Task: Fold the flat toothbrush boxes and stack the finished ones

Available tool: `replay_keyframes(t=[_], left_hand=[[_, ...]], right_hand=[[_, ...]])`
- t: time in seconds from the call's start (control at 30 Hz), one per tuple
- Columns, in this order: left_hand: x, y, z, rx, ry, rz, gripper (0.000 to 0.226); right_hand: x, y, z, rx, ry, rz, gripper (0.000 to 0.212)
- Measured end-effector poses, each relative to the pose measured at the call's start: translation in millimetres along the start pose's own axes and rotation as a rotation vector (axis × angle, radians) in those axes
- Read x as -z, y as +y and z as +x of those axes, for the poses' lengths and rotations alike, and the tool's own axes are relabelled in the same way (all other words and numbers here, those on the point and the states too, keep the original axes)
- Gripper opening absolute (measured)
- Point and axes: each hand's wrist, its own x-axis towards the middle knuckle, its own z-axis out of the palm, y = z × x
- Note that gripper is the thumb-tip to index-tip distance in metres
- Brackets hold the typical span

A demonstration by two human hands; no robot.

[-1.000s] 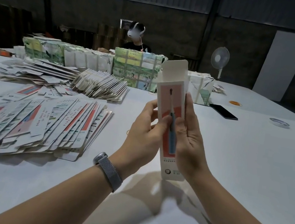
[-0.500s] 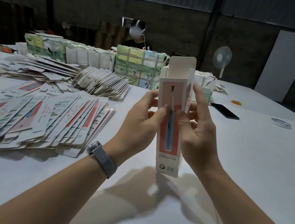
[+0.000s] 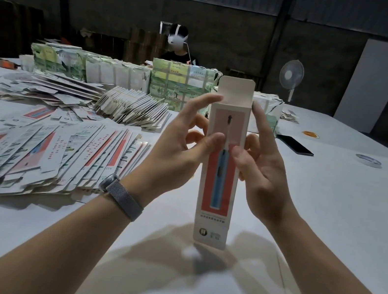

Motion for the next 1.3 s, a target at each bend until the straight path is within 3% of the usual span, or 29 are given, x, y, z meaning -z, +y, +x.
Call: replay_keyframes(t=[0.37, 0.53, 0.67, 0.83, 1.07, 1.3], left_hand=[[-5, -3, -3, -0.036, -0.011, 0.059, 0.040], [-9, 0, -5, -0.048, -0.037, 0.045, 0.040], [-11, 2, -5, -0.058, -0.015, 0.005, 0.043], [-13, 1, -6, -0.036, 0.039, -0.081, 0.047], [-12, -1, -4, -0.069, 0.060, 0.052, 0.040], [-11, 3, -4, -0.077, 0.178, 0.037, 0.040]], right_hand=[[-1, -10, 5, 0.007, 0.192, 0.013, 0.026], [4, -22, 13, 0.060, 0.311, -0.095, 0.013], [3, -35, 15, 0.142, 0.367, -0.126, 0.021], [3, -42, 18, 0.206, 0.371, -0.118, 0.031], [5, -32, 22, 0.160, 0.309, -0.161, 0.016], [-7, -40, 47, 0.047, 0.267, 0.086, 0.009]])
